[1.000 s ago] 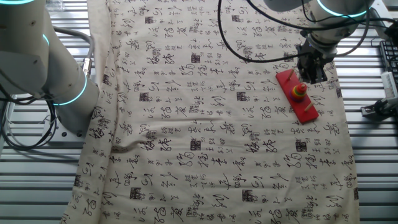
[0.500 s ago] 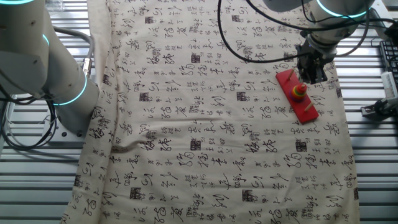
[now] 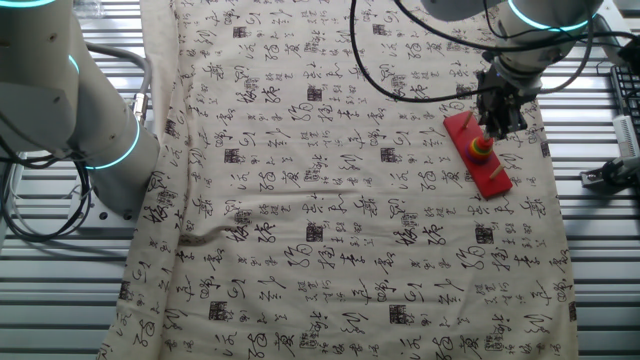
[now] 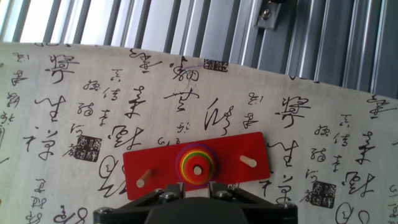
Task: Take out one Hanoi block and throw it aside
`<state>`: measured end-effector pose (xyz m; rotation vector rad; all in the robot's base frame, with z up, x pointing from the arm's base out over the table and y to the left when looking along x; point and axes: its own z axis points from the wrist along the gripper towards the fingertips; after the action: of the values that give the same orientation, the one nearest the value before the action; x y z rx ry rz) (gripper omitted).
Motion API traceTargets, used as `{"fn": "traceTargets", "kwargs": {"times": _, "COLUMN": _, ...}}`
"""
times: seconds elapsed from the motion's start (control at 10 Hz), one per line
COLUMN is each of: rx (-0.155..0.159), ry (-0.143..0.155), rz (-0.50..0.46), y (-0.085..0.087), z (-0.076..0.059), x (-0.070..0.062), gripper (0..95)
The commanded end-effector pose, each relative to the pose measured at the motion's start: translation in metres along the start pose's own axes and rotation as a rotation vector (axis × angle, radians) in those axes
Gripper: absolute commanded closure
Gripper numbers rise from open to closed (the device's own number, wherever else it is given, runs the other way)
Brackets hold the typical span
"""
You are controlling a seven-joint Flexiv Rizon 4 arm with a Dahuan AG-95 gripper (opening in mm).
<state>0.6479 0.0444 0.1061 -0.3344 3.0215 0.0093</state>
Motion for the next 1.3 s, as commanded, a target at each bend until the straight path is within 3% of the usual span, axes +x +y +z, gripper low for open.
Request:
{"fn": "traceTargets", "kwargs": {"times": 0.1, "rx": -0.001, "ry": -0.002, "rz": 0.000, "y": 0.000, "z": 0.002, "x": 0.000, "gripper": 76.0}}
{"fn": "traceTargets", "kwargs": {"times": 1.3, "rx": -0.001, "ry": 0.000, "rz": -0.009, "y": -0.001, "z": 0.014, "x": -0.008, "gripper": 76.0}}
